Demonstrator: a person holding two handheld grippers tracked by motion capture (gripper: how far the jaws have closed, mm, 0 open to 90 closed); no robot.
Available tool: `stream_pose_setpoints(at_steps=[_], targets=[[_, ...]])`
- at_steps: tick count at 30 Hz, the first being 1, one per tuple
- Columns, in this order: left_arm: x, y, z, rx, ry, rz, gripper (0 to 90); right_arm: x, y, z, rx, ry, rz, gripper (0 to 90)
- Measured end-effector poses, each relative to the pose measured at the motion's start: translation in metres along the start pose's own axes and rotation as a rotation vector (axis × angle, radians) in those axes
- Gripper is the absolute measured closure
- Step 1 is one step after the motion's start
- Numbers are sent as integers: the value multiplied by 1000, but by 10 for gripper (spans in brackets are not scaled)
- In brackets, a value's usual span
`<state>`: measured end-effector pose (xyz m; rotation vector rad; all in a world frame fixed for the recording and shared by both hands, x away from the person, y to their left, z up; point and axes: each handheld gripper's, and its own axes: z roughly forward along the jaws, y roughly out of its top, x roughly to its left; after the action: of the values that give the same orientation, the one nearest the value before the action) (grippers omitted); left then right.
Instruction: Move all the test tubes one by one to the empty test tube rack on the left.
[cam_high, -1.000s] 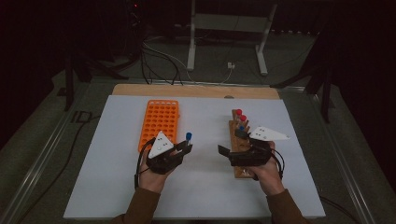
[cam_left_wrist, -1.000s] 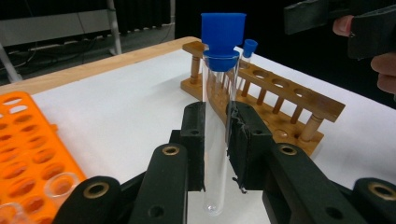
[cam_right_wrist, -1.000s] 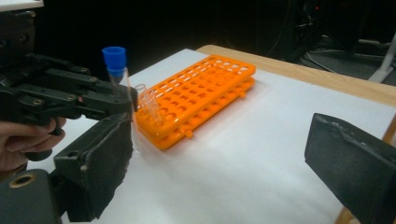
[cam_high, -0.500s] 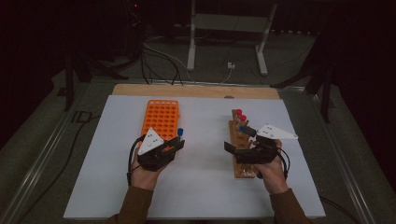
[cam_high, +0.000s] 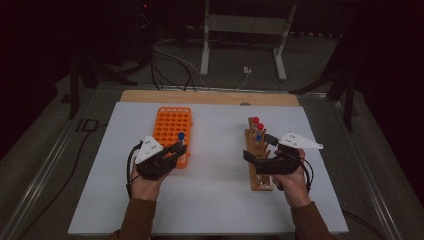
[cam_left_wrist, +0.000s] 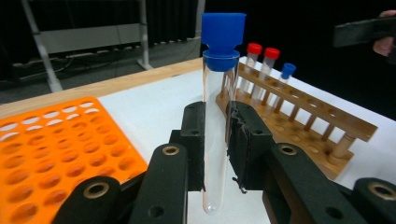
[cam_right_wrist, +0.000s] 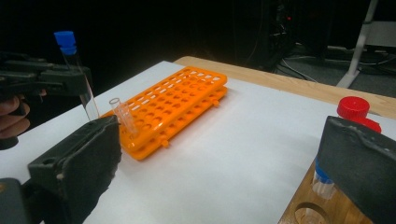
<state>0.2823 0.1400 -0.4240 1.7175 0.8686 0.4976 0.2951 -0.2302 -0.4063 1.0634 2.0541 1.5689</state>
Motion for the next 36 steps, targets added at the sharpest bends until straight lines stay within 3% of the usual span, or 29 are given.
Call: stream_pose_setpoints(at_steps=[11, 17, 36], targets=[[13, -5, -6, -11, 59, -16, 770, -1, 0, -1, -4, -12, 1, 3], [17, -7, -8, -6, 90, 2, 770, -2, 0, -1, -4, -14, 1, 3], [36, -26, -1, 6, 178, -16, 771, 0, -1, 0, -2, -12, -3, 3]])
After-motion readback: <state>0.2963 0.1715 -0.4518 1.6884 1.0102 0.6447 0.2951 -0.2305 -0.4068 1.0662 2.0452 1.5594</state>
